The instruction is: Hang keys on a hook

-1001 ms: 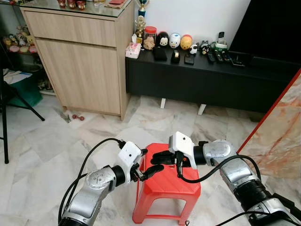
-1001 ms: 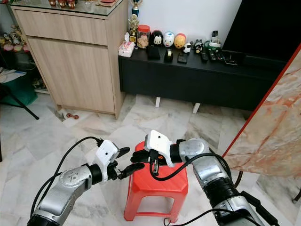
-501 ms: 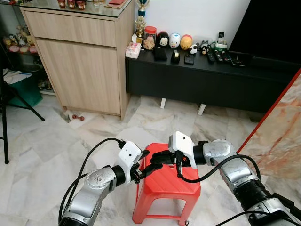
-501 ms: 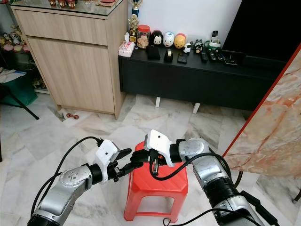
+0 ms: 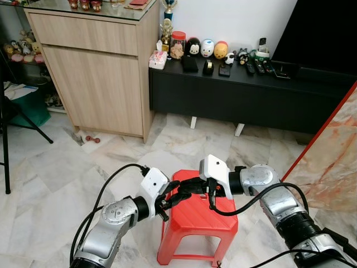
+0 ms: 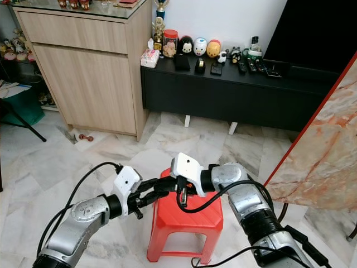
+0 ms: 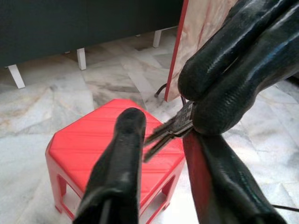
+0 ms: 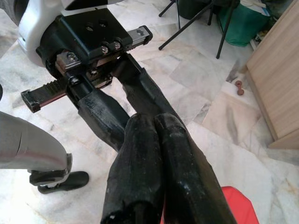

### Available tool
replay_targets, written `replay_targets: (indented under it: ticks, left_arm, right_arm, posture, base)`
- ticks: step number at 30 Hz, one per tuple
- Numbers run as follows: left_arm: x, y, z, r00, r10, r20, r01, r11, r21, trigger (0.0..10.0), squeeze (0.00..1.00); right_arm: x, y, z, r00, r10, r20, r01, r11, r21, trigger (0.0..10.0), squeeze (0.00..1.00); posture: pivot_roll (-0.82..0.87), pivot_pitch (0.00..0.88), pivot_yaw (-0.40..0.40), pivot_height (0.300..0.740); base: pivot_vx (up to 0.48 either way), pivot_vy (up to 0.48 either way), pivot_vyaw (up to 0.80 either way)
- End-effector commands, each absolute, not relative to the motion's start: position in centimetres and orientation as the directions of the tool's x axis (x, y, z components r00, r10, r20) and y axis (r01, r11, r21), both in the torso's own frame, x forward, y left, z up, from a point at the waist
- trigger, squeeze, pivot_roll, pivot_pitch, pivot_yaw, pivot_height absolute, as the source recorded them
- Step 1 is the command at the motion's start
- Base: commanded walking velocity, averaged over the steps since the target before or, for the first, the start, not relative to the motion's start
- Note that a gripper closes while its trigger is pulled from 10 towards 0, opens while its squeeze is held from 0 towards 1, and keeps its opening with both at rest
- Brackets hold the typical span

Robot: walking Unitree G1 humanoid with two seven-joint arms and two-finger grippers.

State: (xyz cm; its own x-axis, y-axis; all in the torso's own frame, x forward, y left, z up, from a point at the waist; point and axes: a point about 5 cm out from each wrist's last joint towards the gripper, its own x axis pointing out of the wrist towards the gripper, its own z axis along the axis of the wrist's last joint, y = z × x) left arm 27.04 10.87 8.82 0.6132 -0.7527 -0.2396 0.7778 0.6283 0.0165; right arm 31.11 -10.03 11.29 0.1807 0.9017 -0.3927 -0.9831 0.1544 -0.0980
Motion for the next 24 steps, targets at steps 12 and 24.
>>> replay_targets:
  ticks: [12, 24]
  left_arm:
    - [27.09, 11.40, 9.20, 0.628, -0.750, -0.208, 0.764, 0.645, -0.022, 0.0, 0.00]
    - [26.89, 11.56, 9.04, 0.626, -0.750, -0.214, 0.764, 0.645, -0.026, 0.0, 0.00]
  right_arm:
    - [31.42, -10.34, 11.59, 0.203, 0.899, -0.389, -0.979, 0.174, -0.109, 10.0, 0.00]
    - [31.15, -10.38, 11.34, 0.196, 0.904, -0.381, -0.981, 0.176, -0.086, 10.0, 1.00]
  posture:
    - [0.12, 0.000, -0.141, 0.740]
    - [0.13, 0.000, -0.139, 0.740]
  base:
    - [0.000, 0.000, 0.00]
    - [0.000, 0.000, 0.00]
